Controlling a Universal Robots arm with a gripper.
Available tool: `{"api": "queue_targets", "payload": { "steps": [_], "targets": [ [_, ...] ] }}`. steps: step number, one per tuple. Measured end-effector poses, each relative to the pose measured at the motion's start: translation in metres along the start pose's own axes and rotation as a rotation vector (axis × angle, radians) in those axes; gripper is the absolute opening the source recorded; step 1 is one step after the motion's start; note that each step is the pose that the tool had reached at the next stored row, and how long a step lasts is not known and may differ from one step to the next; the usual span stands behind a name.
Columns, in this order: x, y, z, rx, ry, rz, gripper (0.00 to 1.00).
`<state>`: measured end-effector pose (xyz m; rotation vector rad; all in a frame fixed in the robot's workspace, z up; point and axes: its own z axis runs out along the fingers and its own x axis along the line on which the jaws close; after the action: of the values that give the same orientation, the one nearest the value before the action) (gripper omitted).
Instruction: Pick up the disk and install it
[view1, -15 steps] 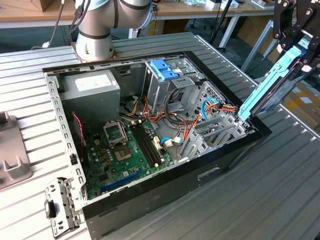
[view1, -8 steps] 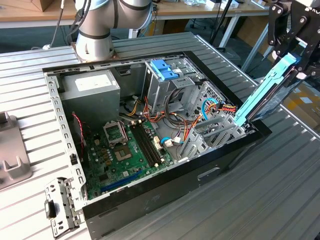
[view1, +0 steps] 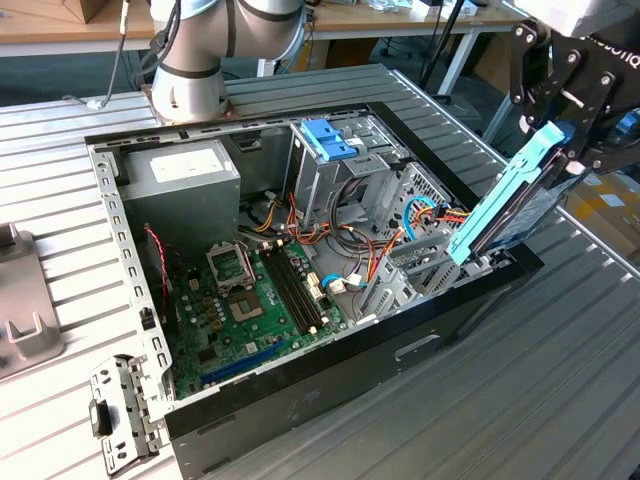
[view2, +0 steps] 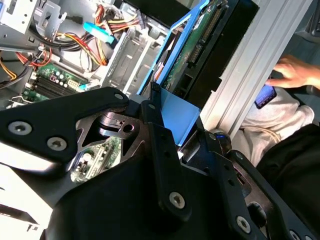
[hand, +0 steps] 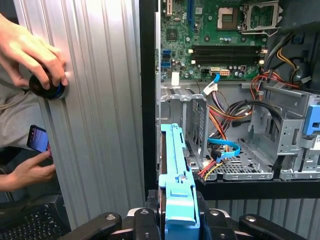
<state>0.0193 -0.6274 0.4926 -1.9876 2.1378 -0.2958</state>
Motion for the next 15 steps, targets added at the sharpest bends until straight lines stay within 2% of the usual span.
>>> {"api": "queue_targets", "payload": {
  "steps": [5, 7, 15],
  "targets": [
    [-0.0081, 0.0097, 0.0073, -0.0001, -0.0003, 0.001, 0.37],
    [-0.0142, 0.0139, 0.0112, -0.0002, -0.0016, 0.001, 0.37],
    [-0.0288, 0.0241, 0.0278, -0.0003, -0.0041, 0.002, 0.37]
  ]
}}
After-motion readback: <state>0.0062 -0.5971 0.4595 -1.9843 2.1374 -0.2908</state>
